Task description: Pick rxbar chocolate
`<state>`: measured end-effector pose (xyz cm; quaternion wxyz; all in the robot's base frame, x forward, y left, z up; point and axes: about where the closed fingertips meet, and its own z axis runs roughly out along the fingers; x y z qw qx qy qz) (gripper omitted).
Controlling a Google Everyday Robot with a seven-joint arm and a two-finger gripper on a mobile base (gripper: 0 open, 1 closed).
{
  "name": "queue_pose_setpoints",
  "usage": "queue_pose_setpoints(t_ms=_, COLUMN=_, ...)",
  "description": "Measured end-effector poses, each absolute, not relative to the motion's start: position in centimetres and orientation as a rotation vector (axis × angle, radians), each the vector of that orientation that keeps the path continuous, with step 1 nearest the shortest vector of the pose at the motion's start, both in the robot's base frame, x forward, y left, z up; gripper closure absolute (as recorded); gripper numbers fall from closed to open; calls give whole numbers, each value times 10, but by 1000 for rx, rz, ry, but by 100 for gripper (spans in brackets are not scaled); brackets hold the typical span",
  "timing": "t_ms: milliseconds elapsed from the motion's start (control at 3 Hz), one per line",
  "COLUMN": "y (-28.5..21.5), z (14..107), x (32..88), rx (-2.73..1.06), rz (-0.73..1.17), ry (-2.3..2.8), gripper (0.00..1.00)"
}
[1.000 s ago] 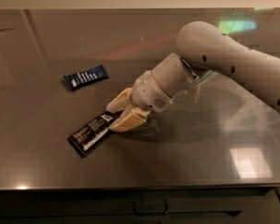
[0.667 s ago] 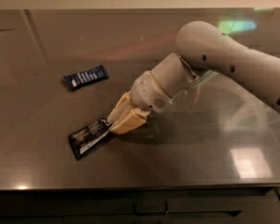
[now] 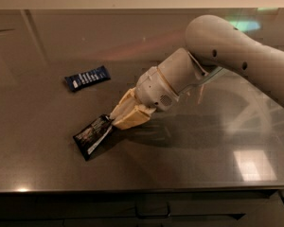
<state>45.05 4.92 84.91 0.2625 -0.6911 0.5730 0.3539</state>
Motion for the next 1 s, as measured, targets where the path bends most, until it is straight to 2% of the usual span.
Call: queue_pose_setpoints(t_ms=1000, y=39, z=932, x=485, rx=-1769, rz=855, ry=1599, gripper=100)
